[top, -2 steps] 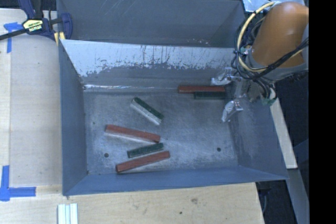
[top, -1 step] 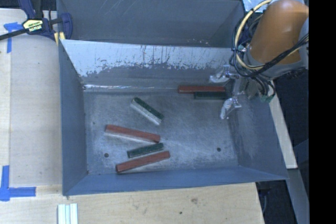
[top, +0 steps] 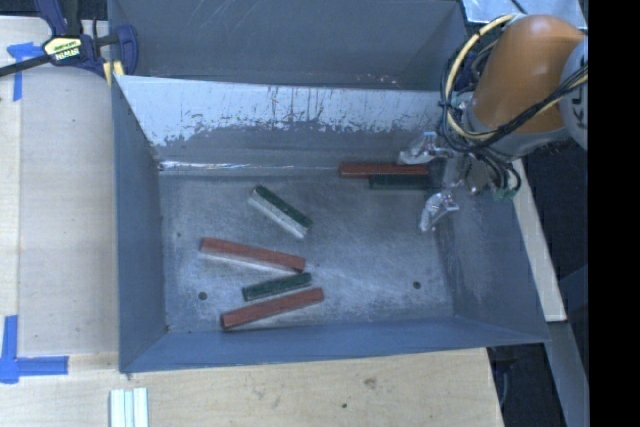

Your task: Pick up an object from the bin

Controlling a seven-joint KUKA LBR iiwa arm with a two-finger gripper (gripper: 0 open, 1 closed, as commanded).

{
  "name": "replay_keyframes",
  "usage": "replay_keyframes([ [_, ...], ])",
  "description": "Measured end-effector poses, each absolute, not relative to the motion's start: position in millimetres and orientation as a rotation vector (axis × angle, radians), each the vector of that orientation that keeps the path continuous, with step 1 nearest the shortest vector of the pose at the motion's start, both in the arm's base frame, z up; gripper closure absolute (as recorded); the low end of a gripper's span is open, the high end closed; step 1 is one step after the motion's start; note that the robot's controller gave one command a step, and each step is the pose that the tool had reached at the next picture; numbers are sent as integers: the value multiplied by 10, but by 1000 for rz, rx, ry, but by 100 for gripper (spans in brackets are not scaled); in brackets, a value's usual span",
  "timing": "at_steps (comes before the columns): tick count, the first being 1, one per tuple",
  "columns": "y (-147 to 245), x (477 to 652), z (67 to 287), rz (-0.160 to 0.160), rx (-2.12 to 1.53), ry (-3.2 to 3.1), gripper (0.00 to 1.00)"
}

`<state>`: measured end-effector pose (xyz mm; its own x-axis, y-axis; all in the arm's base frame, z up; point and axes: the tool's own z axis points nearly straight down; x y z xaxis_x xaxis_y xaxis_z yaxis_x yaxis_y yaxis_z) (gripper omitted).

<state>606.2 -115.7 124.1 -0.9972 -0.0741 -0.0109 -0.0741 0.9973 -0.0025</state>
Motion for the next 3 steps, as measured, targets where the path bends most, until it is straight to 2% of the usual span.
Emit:
replay_keyframes([
  [1,-915,6301,831,-3,-35,3133,100],
  [2,-915,6301,831,-3,-35,3133,100],
  [3,-1008,6200,2068,-1,-54,3137,100],
])
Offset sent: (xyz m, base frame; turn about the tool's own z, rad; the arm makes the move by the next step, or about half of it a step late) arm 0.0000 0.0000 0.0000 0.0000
